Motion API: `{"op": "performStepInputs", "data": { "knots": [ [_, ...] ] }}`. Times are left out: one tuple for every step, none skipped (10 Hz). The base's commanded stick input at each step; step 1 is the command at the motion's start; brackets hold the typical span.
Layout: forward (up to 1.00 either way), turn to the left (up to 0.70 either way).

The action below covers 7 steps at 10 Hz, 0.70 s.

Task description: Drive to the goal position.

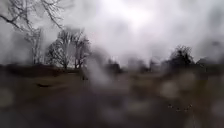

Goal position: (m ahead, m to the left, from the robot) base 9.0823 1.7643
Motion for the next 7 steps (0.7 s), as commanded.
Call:
{"op": "performStepInputs", "data": {
  "knots": [
    [1.0, 0.0],
    [1.0, 0.0],
    [1.0, 0.0],
    [1.0, 0.0],
    [1.0, 0.0],
    [1.0, 0.0],
    [1.0, 0.0]
  ]
}}
